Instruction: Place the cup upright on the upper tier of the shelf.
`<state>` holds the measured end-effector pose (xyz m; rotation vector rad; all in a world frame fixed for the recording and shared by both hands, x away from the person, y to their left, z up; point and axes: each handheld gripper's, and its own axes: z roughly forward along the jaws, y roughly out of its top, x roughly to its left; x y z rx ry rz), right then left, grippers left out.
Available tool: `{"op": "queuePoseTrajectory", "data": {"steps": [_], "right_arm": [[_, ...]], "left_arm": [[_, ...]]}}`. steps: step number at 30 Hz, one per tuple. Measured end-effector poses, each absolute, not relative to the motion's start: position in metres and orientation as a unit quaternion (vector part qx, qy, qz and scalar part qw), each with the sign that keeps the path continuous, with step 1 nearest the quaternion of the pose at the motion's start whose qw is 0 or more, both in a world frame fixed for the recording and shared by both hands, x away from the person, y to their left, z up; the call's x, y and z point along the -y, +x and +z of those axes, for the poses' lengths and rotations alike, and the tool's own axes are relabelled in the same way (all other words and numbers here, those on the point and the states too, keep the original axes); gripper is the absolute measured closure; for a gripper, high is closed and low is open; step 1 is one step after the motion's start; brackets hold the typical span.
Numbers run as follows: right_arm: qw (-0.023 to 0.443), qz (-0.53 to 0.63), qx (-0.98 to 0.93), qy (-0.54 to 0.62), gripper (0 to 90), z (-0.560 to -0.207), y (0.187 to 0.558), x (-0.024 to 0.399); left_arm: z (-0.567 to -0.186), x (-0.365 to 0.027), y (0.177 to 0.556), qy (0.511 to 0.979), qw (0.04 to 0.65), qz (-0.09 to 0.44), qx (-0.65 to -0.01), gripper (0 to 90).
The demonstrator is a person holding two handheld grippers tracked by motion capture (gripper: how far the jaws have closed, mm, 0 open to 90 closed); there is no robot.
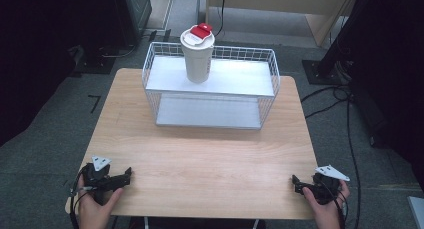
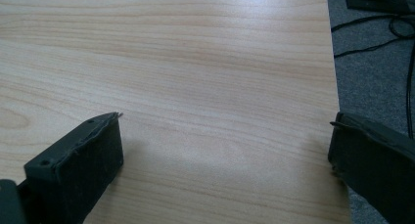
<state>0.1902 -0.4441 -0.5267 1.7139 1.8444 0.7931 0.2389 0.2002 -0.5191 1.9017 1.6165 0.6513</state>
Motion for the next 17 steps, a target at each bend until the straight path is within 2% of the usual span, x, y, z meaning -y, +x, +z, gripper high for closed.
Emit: {"op": "queuePoseTrajectory", "data": {"steps": [17], "right_arm": [[0.249, 0.291, -0.678, 0.627, 0.0, -0.5266, 0.1896, 0.4443]], "left_arm": [[-0.5193, -0.1975, 0.2381, 0.707, 0.277, 0.244, -0.603, 0.0]]}}
